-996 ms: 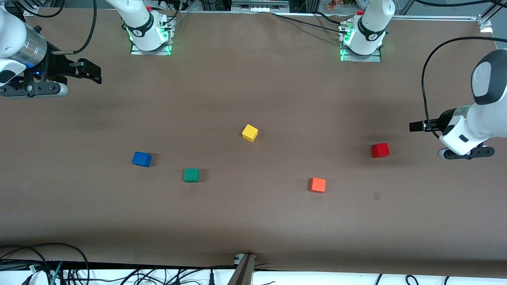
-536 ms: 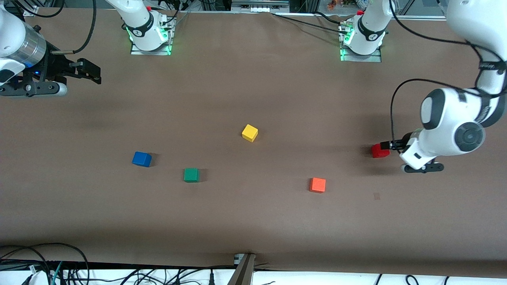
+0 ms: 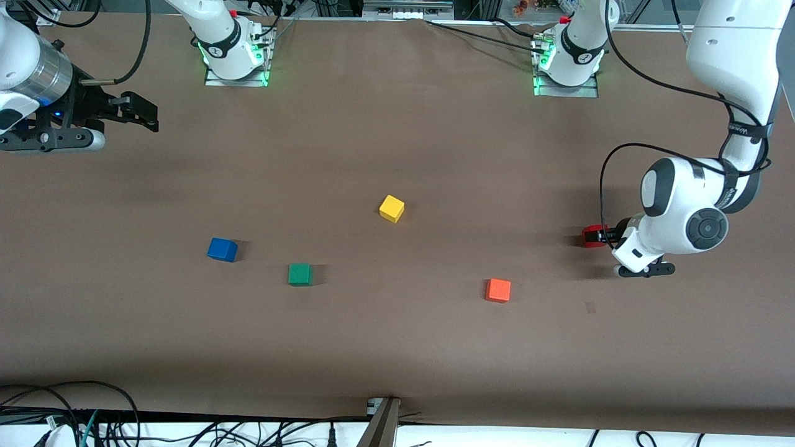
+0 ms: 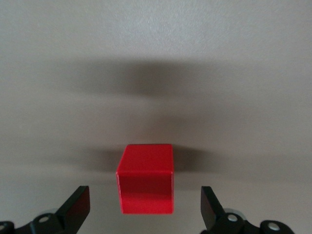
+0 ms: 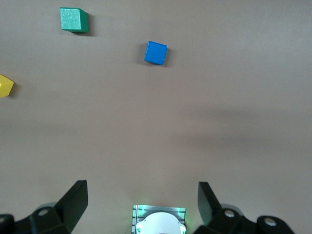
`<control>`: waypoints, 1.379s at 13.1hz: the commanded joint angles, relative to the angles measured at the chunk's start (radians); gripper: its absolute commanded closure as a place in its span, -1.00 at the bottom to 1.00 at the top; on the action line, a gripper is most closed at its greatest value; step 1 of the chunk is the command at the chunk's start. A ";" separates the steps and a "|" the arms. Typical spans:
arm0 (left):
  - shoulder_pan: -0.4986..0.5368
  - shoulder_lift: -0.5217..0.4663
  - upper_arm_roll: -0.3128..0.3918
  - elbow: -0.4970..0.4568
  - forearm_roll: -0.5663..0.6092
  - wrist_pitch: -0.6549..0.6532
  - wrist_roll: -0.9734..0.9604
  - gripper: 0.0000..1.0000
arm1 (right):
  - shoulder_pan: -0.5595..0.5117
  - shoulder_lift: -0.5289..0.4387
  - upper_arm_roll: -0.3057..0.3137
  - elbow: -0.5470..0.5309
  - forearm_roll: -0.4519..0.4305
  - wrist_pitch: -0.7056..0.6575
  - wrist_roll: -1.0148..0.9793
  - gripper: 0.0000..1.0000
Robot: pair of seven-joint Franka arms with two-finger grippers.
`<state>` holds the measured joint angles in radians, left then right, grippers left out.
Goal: Pass red block to right arm, stack on blue
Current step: 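Lower the left gripper around the red cube and close it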
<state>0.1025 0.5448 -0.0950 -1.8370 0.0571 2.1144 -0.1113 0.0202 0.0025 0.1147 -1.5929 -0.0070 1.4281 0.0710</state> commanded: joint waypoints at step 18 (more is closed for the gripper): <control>-0.007 -0.029 -0.008 0.188 0.020 -0.146 0.433 1.00 | 0.000 -0.009 0.005 0.007 -0.007 -0.014 0.010 -1.00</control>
<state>0.1011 0.5437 -0.1004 -1.7069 0.0581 2.0138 0.1991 0.0202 0.0026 0.1148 -1.5929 -0.0070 1.4271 0.0710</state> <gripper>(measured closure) 0.445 0.000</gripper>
